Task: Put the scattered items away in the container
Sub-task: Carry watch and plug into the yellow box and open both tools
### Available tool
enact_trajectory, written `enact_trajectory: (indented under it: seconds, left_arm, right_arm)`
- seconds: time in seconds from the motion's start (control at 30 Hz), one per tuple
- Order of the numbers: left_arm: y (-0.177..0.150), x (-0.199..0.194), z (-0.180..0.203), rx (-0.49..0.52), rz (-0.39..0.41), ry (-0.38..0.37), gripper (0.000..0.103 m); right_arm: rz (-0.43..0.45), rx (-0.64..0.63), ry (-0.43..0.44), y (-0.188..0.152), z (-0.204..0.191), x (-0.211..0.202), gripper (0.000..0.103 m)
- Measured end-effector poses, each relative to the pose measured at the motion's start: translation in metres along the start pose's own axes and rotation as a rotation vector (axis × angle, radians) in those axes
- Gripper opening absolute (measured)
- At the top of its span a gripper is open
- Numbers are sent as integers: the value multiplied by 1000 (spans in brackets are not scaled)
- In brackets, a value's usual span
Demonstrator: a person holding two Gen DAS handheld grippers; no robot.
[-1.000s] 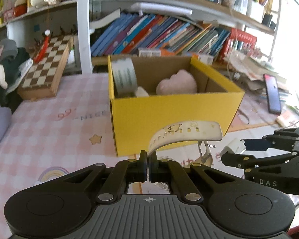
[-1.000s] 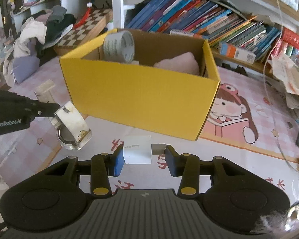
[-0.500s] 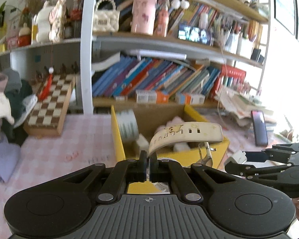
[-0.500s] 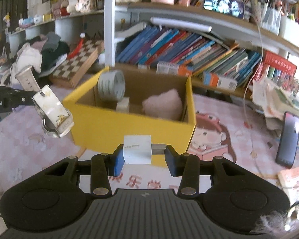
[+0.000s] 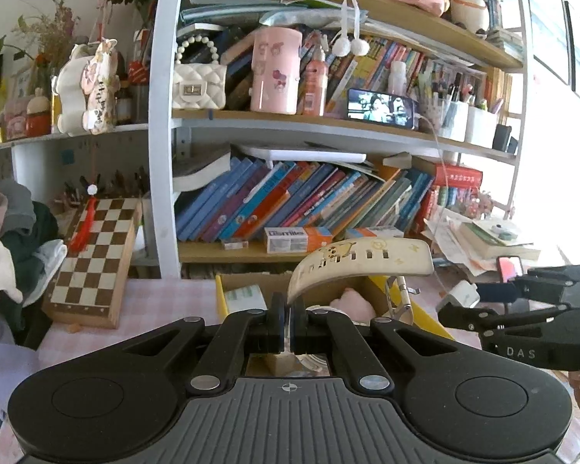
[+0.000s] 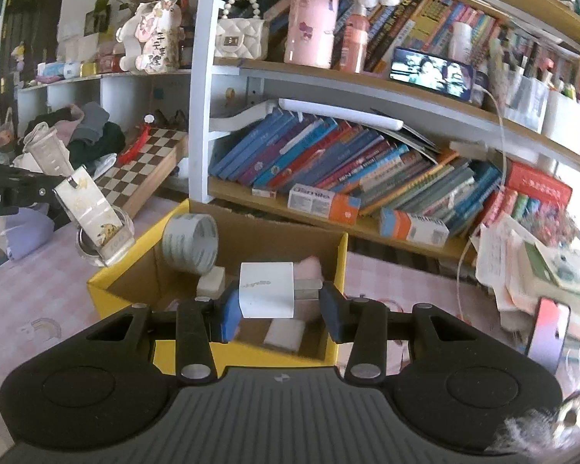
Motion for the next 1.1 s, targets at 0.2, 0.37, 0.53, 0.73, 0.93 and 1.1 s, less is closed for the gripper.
enact_trajectory:
  seconds: [0.2, 0.37, 0.53, 0.73, 0.93, 1.1]
  left_arm:
    - [5, 39, 4, -3, -87, 0, 1]
    - [12, 74, 5, 3, -151, 27, 1]
    - [25, 104, 7, 32, -198, 57, 1]
    - [31, 154, 17, 91, -316, 76, 1]
    - [24, 186, 28, 144, -407, 88, 2]
    - [22, 194, 32, 171, -438, 104, 3]
  right_arm:
    - [-44, -115, 52, 19, 0, 37, 40]
    - [-123, -224, 94, 26, -7, 78, 41]
    - [-219, -306, 163, 27, -12, 114, 41]
    - [-388, -373, 263, 24, -13, 158, 41]
    - [-489, -423, 323, 17, -15, 179, 41]
    - [-509, -429, 360, 14, -17, 181, 41]
Point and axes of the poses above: each gripper's, at about its wrist camera, not at the fingertips, and x roughly the way its jaws point, z to its right, y to its top, the point moved 5 cm from there along x, roughly the way its jaws point, and after that the axes turned 15 degrees about -z, right-handed, at the moved point
